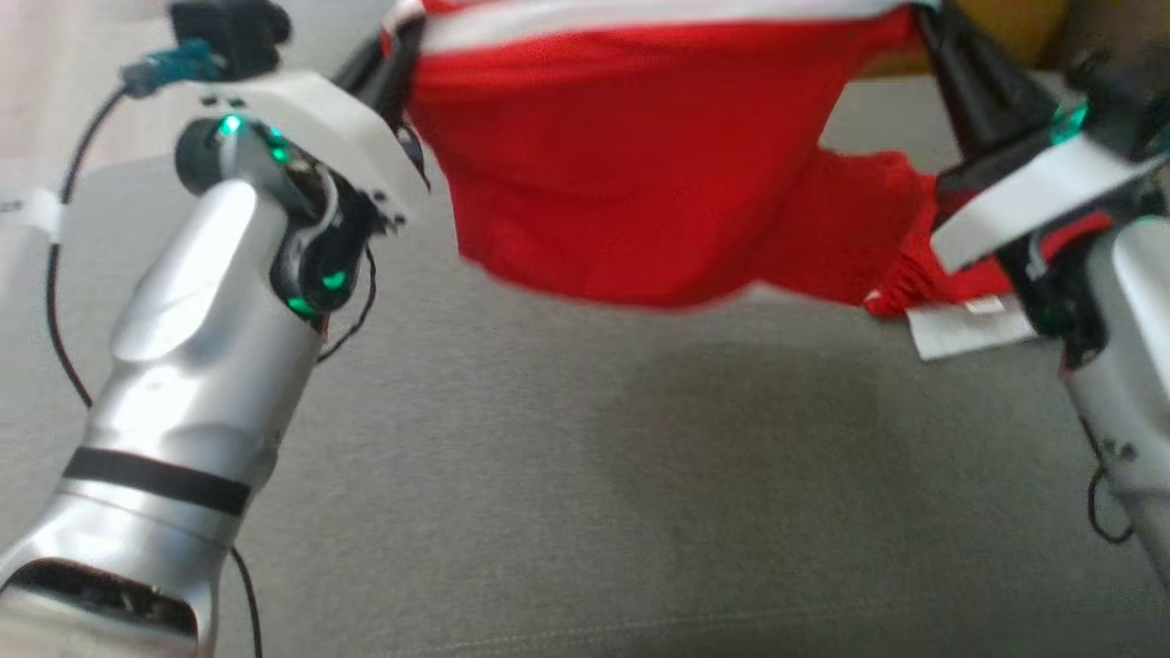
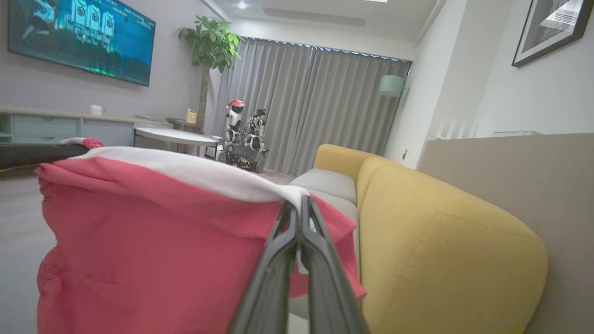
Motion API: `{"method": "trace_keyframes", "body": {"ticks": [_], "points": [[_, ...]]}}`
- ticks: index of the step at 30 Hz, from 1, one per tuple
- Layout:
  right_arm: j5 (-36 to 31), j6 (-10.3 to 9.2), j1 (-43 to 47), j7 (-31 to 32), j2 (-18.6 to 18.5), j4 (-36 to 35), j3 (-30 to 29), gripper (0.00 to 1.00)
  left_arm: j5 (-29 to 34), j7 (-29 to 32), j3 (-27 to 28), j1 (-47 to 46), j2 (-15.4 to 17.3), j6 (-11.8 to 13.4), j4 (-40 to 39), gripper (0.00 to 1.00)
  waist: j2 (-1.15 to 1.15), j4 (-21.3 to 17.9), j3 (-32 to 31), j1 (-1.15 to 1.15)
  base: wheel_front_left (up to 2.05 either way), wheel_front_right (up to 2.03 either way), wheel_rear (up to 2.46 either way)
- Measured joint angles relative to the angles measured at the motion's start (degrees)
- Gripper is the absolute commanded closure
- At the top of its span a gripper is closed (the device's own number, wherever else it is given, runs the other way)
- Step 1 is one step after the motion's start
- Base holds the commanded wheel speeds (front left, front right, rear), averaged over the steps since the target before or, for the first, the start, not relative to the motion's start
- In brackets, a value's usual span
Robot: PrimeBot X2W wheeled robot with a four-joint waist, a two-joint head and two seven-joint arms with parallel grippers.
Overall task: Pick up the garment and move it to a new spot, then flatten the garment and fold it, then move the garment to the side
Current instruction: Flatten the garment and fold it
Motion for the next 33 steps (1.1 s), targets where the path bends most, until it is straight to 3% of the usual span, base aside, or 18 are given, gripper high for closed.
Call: {"method": "trace_keyframes", "body": {"ticks": [6,12,17,23,28,33], "points": [[3.6,0.00,-4.2,4.3,-1.6,3.8,3.9,1.00,0.2,-3.7,2.4,0.1,1.4,5.2,-7.8,1.00,0.00,4.0,-2.7,0.00,0.00,0.00,0.00],[6.9,0.00,-3.9,10.4,-6.0,3.4,10.4,1.00,1.0,-3.3,1.0,5.7,3.1,7.2,-14.0,1.00,0.00,7.0,-4.5,0.00,0.00,0.00,0.00],[13.6,0.00,-0.9,21.6,-11.3,-2.5,16.9,1.00,1.4,-0.5,-0.8,13.6,6.9,9.0,-20.3,1.00,0.00,8.1,-5.0,0.00,0.00,0.00,0.00],[19.7,0.00,-2.6,32.1,-16.7,-10.0,19.8,1.00,1.4,5.2,-1.6,15.3,10.2,10.0,-25.7,1.00,0.00,8.0,-3.1,0.00,0.00,0.00,0.00],[20.8,0.00,-14.0,36.5,-17.5,-12.0,22.0,1.00,0.1,9.6,-1.0,10.0,10.8,9.9,-25.0,1.00,0.00,7.7,1.5,0.00,0.00,0.00,0.00],[14.2,0.00,-34.5,32.6,-15.1,-5.1,26.4,1.00,2.8,8.5,1.9,-7.7,10.7,9.1,-17.5,1.00,0.00,7.0,9.7,0.00,0.00,0.00,0.00]]}}
